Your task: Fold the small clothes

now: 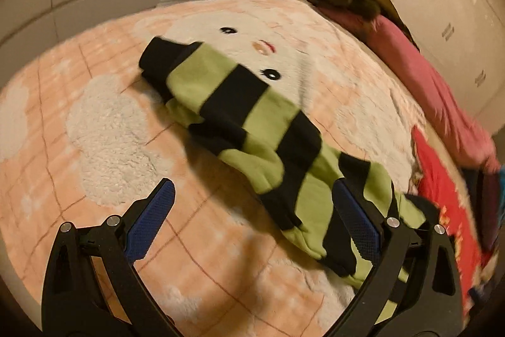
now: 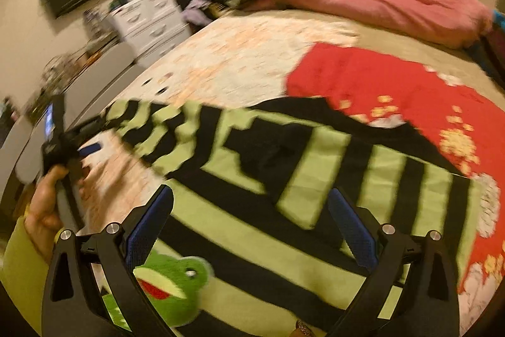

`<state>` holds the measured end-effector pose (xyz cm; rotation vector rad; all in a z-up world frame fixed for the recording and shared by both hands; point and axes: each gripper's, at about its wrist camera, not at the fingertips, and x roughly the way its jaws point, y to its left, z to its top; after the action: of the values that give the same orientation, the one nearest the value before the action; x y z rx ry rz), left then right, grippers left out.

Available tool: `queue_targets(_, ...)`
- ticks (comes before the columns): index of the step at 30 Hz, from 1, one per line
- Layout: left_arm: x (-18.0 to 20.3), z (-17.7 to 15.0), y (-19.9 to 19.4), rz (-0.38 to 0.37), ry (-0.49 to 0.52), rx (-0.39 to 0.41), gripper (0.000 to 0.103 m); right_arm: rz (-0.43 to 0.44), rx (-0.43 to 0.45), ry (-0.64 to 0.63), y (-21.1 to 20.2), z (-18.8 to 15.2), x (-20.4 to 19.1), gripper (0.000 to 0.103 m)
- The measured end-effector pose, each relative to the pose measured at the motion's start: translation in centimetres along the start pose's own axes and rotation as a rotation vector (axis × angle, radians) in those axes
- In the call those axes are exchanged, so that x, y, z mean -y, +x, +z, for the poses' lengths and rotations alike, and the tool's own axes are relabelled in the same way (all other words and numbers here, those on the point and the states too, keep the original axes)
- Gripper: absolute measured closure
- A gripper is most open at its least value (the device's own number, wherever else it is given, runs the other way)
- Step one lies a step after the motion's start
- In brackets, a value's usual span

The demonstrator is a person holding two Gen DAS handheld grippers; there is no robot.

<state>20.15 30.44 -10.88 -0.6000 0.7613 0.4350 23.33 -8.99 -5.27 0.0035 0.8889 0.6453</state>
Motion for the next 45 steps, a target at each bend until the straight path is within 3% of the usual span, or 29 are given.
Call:
queue_targets(6,-2.4,0.9,1.3,-0.077,-0.109,0.001,0.010,0.076,-0.055,-0.070,2.4,-0.5,-4.2,0.005)
queue_targets(8,-3.3,1.0,2.1,-0.134,-0.169,-0.008,0.018,0.090,-0.063,-0.068,2.8,-1.1,-5.0,0.005)
queue_targets(11,-3.5,1.2,2.8,-0.152,-0.188,-0.001,0.032,0.096,-0.080,-0.045,3.2,-1.9,-5.2,0.005)
queue_targets(15,-4.5,1.4,4.5,-0.269,-0.287,-0.016,0.036,0.087,-0.104,-0.019,3.2,-2.9,-4.6,0.005)
queue_targets(18,-5.3,1.2,5.9,-0.308,-0.355,-0.017,0.057,0.073,-0.103,-0.006,2.6,-3.3,-3.9,0.005)
queue_targets(20,-5.7,1.1,6.3,-0.337,-0.385,-0.009,0.087,0.059,-0.096,0.010,2.3,-3.3,-3.2,0.005)
queue_targets(22,-6.0,1.2,6.2,-0.358,-0.398,0.011,0.097,0.042,-0.088,0.033,1.9,-3.1,-2.3,0.005)
queue_targets(24,-6.2,1.3,4.9,-0.398,-0.407,0.050,0.100,0.030,-0.072,0.063,1.4,-2.9,-1.2,0.005)
queue_targets(28,-4.2,2.3,1.5,-0.442,-0.326,0.121,0.100,0.008,-0.045,0.121,0.1,-2.4,1.4,0.005)
queue_targets(35,4.7,1.4,-5.2,-0.474,-0.009,0.213,0.100,-0.068,-0.008,0.235,-2.8,-3.3,7.0,0.005)
queue_targets(40,11.6,-1.6,-7.3,-0.536,0.161,0.181,0.100,-0.123,0.019,0.317,-5.3,-4.6,11.1,0.005)
queue_targets(45,19.3,-7.1,-7.8,-0.556,0.360,0.090,0.100,-0.175,0.096,0.415,-9.2,-5.4,15.3,0.005)
